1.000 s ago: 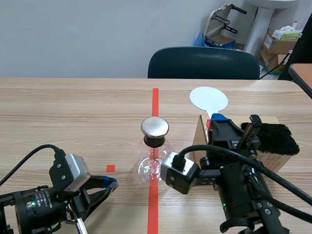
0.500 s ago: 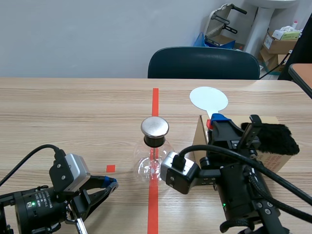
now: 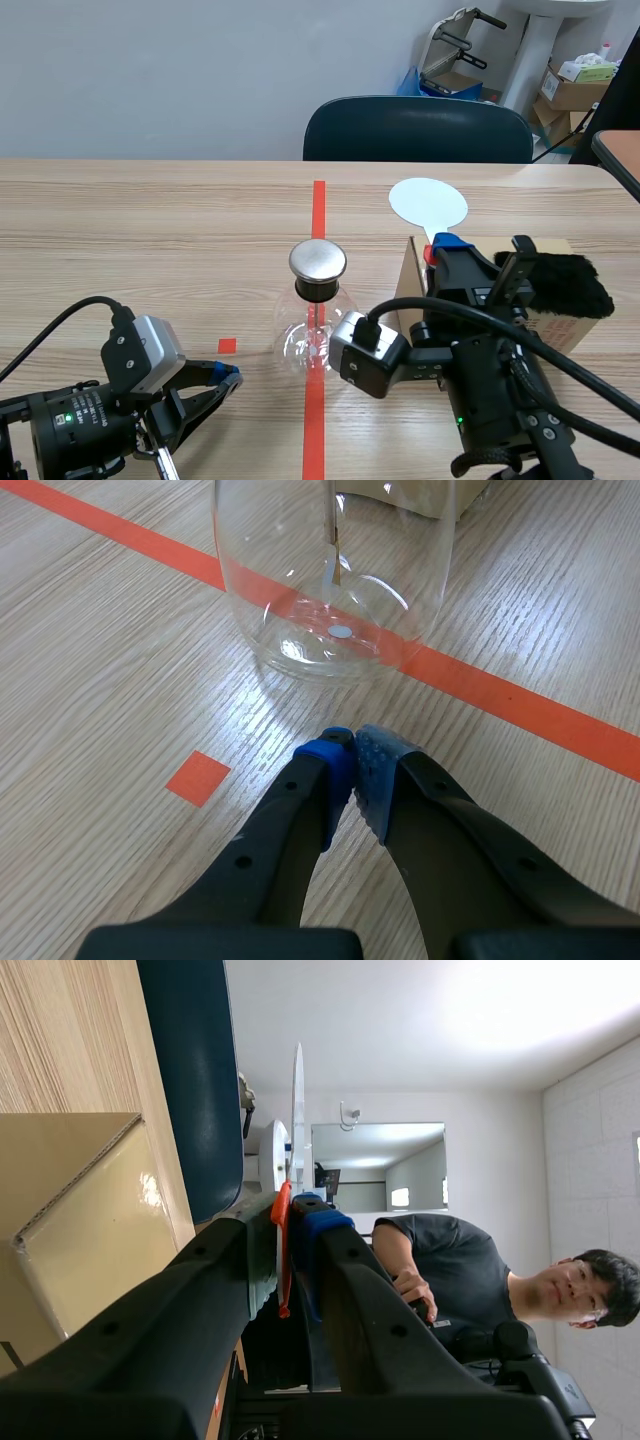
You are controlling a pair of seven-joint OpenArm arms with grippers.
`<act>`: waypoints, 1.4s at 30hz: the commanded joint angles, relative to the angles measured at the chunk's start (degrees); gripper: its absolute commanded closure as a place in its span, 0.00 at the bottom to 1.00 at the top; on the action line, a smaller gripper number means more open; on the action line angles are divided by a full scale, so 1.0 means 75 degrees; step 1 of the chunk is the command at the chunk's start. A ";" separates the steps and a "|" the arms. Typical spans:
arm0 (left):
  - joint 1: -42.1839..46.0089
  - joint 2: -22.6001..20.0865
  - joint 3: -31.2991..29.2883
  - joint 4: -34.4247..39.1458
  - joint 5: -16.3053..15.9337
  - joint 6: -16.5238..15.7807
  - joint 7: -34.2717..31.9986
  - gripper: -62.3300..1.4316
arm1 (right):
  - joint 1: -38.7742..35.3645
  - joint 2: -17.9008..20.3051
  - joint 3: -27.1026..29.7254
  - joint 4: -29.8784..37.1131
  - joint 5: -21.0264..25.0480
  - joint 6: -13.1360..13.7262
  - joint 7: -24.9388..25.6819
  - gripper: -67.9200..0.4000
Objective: Do the electroscope experiment
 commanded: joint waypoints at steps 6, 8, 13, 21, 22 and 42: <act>-0.0064 0.0058 -0.0093 0.0172 0.0009 -0.0017 -0.0117 0.91 | 0.0087 0.0099 0.0032 0.0108 -0.0012 -0.0055 0.1166 0.99; -0.0064 0.0058 -0.0093 0.0172 0.0009 -0.0017 -0.0117 0.91 | 0.0087 0.0099 0.0032 0.0108 -0.0012 -0.0023 0.1559 0.99; -0.0064 0.0058 -0.0093 0.0172 0.0009 -0.0017 -0.0117 0.91 | 0.0087 0.0099 0.0032 0.0108 -0.0012 -0.0023 0.2463 0.99; -0.0064 0.0058 -0.0093 0.0172 0.0009 -0.0017 -0.0117 0.91 | 0.0087 0.0099 0.0032 0.0108 -0.0012 -0.0023 0.3319 0.99; -0.0064 0.0058 -0.0093 0.0172 0.0009 -0.0017 -0.0117 0.91 | 0.0087 0.0099 0.0032 0.0108 -0.0012 -0.0023 0.3378 0.99; -0.0064 0.0058 -0.0093 0.0172 0.0009 -0.0017 -0.0114 0.91 | 0.0087 0.0102 0.0032 0.0108 -0.0012 0.0286 0.3459 0.99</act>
